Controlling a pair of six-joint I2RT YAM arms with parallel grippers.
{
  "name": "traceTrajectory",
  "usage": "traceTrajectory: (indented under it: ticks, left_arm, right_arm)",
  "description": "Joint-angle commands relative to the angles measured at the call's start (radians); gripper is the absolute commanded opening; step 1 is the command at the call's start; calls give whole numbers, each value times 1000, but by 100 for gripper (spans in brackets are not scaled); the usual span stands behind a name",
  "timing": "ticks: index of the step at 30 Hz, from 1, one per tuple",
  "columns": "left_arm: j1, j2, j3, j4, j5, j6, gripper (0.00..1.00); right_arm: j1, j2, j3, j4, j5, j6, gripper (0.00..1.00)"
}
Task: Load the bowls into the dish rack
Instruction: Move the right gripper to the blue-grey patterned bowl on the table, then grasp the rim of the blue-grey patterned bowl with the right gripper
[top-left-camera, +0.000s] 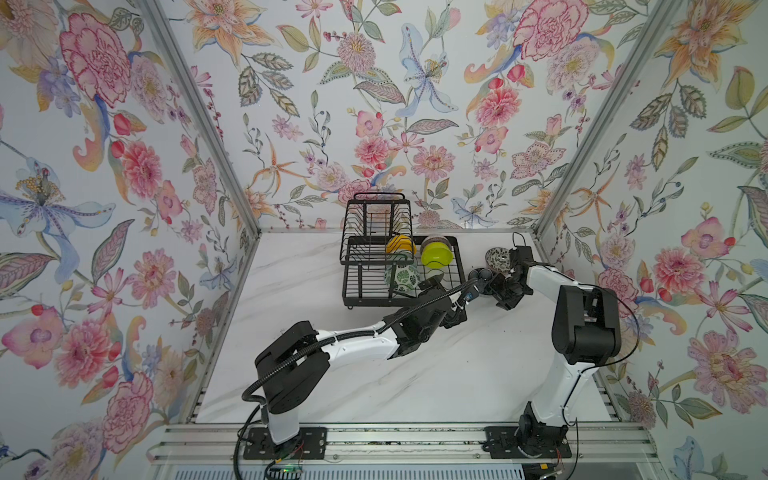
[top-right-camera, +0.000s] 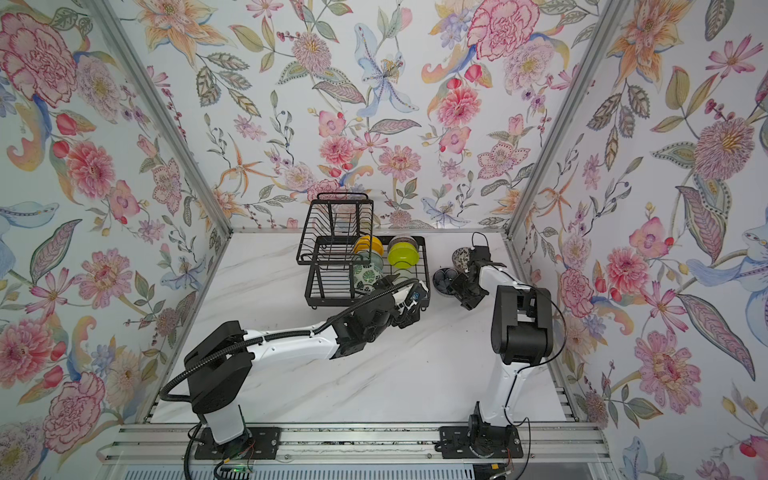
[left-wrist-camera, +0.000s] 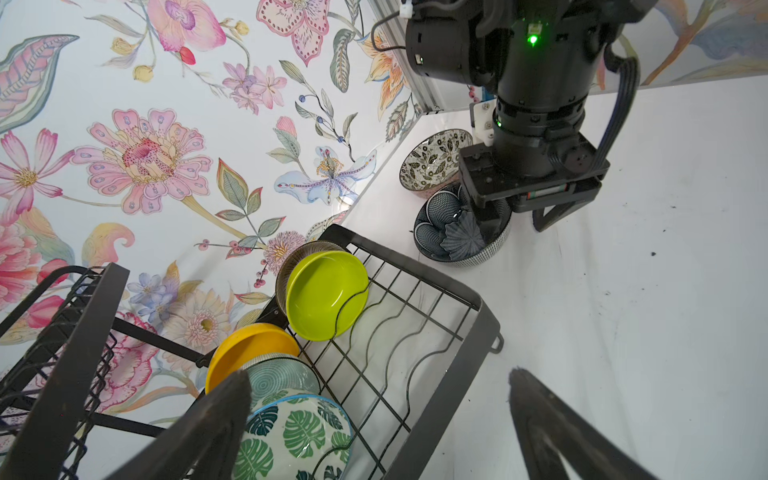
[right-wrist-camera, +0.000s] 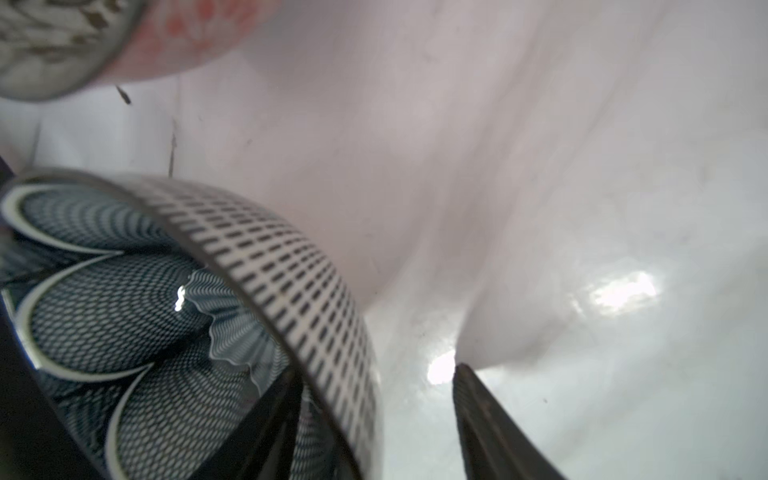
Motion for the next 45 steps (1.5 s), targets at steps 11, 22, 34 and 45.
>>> traceTrajectory:
  ticks: [11, 22, 34, 45]
  left_arm:
    - [21, -84, -52, -29, 19, -29, 99]
    - [32, -131, -93, -39, 24, -34, 99]
    - [13, -223, -143, -108, -5, -159, 99]
    - [9, -189, 24, -301, -20, -360, 99]
  right_arm:
    - [-25, 33, 46, -25, 13, -28, 24]
    - [-25, -42, -62, 9, 37, 8, 0]
    - [24, -282, -225, 25, 92, 99, 0]
    - [120, -486, -306, 57, 147, 113, 0]
